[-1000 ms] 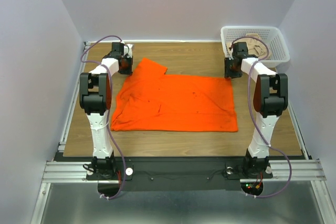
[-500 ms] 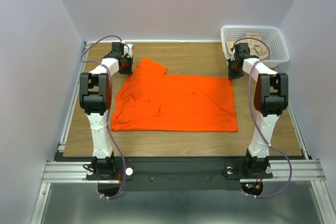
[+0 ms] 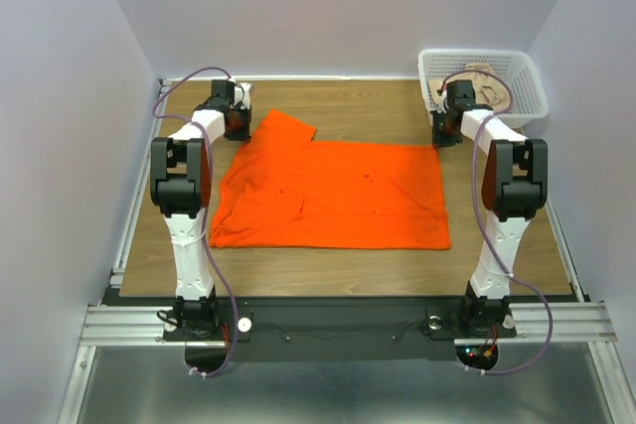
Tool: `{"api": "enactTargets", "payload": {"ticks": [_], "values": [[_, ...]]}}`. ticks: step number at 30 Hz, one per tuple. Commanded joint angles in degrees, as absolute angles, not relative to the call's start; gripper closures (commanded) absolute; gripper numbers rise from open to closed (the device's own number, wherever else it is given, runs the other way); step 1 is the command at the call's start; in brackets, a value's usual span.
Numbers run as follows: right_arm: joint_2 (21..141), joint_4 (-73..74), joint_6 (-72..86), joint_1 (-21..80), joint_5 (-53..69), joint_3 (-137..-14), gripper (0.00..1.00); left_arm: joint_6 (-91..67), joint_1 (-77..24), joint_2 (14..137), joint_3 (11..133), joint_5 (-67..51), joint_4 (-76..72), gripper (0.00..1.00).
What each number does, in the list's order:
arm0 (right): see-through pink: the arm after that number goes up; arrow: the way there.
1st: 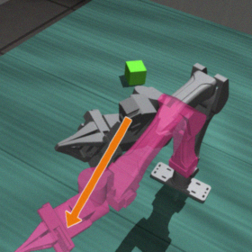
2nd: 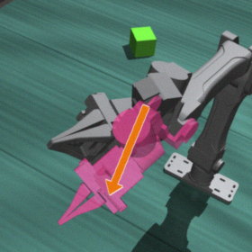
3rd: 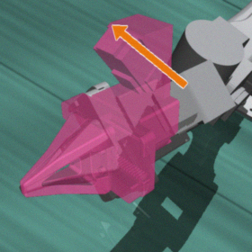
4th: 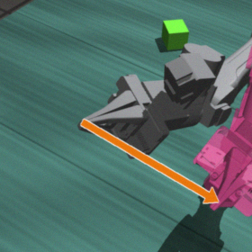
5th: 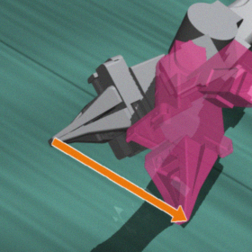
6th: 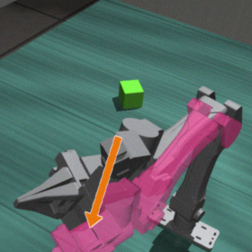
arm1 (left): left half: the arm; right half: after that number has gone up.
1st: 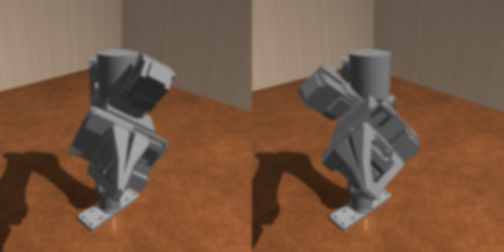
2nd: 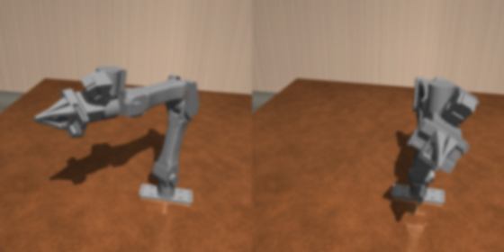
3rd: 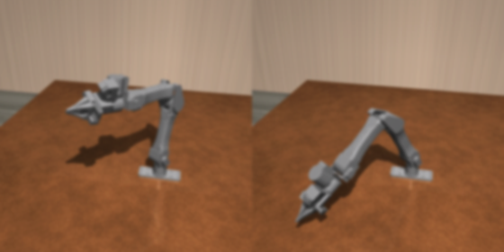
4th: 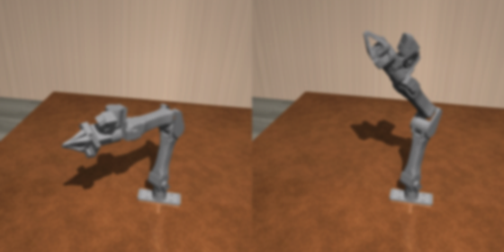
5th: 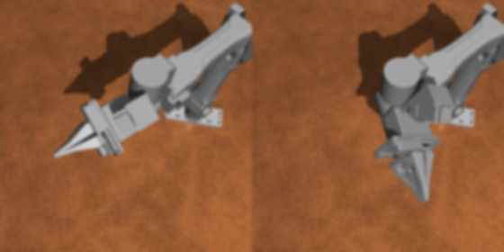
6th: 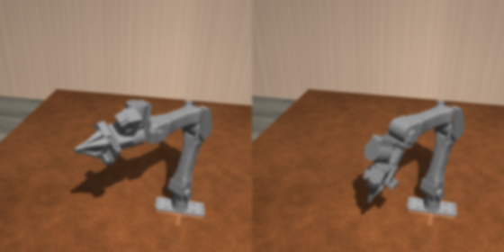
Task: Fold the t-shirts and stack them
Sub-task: Fold the tshirt
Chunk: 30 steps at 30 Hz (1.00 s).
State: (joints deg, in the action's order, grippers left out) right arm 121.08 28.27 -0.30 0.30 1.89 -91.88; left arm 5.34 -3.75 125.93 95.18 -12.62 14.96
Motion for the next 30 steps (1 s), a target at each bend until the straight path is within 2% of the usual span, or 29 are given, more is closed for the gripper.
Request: {"api": "enactTargets", "payload": {"ticks": [1, 30], "values": [[115.3, 24.7, -1.6, 0.4, 1.8, -93.0, 0.99, 4.7, -4.0, 122.7, 95.9, -13.6, 16.7, 1.0], [107.0, 21.4, 2.4, 0.3, -3.2, -82.9, 0.99, -3.1, -3.5, 110.5, 86.7, -11.5, 12.1, 1.0]]}}
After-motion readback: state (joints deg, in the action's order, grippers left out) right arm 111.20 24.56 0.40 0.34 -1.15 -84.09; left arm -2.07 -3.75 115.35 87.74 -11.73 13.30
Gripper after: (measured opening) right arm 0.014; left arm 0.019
